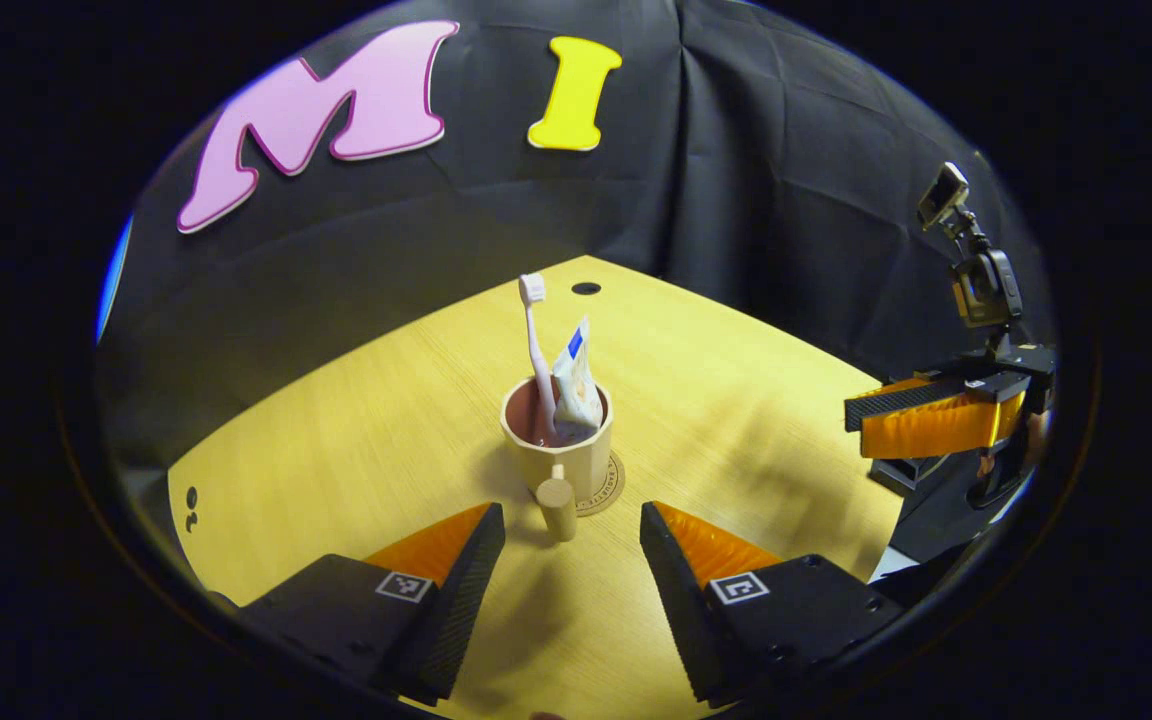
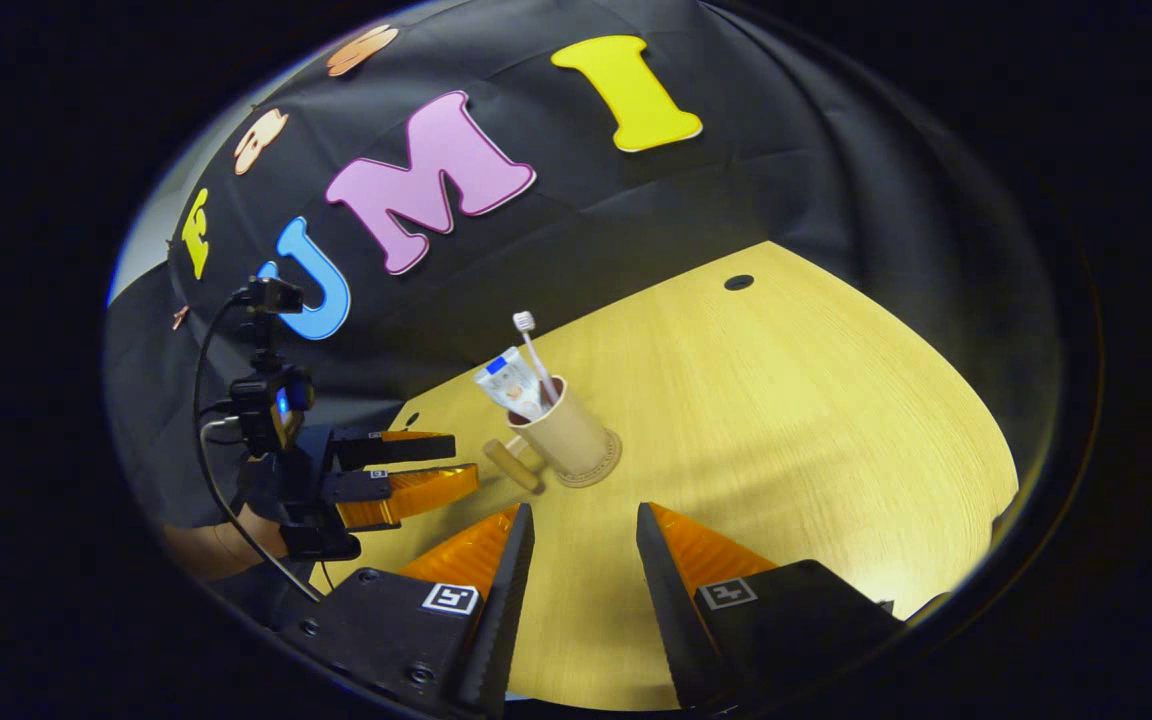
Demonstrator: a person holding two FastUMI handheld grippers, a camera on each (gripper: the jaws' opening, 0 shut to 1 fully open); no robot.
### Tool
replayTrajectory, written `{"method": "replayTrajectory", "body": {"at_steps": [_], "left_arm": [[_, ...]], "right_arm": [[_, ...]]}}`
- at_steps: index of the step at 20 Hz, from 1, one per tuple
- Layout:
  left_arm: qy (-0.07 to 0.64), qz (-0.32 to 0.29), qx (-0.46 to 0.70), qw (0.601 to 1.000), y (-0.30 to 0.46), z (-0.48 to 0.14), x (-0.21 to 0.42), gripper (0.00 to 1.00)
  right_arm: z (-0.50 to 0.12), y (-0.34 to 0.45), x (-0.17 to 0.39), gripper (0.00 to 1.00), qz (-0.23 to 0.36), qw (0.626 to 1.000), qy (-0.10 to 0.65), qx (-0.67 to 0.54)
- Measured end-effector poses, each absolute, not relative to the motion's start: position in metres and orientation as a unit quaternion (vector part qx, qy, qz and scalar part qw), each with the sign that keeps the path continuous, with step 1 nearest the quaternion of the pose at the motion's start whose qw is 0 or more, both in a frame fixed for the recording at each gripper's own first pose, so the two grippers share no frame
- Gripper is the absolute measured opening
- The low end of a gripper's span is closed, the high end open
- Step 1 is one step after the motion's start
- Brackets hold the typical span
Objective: Put the toothbrush and toothpaste on the desktop into the cup, then pick up the cup and place it on the coaster on the desktop.
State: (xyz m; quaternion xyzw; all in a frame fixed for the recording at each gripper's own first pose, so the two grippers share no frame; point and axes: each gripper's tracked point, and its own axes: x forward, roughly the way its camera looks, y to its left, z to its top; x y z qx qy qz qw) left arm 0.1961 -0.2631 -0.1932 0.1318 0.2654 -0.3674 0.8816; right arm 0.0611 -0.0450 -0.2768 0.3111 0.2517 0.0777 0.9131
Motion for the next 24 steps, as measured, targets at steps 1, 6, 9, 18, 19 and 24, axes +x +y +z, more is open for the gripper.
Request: {"method": "replayTrajectory", "body": {"at_steps": [1, 6, 9, 18, 19, 24], "left_arm": [[0.257, -0.368, 0.125, 0.885, -0.258, -0.184, 0.189, 0.86], [0.219, -0.346, 0.093, 0.907, -0.221, -0.143, 0.164, 0.86], [0.198, -0.328, 0.074, 0.921, -0.193, -0.121, 0.152, 0.92], [0.165, -0.278, 0.031, 0.946, -0.121, -0.084, 0.106, 0.94], [0.163, -0.272, 0.033, 0.948, -0.117, -0.082, 0.103, 0.94], [0.148, -0.254, 0.022, 0.956, -0.109, -0.072, 0.082, 0.94]], "right_arm": [[-0.27, -0.038, 0.061, 0.64, 0.081, 0.915, 0.249, 0.308], [-0.233, -0.006, 0.059, 0.64, 0.104, 0.922, 0.238, 0.288], [-0.209, 0.017, 0.059, 0.64, 0.122, 0.926, 0.228, 0.276], [-0.156, 0.089, 0.053, 0.55, 0.179, 0.928, 0.198, 0.258], [-0.152, 0.095, 0.053, 0.64, 0.184, 0.928, 0.196, 0.257], [-0.138, 0.123, 0.055, 0.69, 0.203, 0.928, 0.189, 0.249]]}}
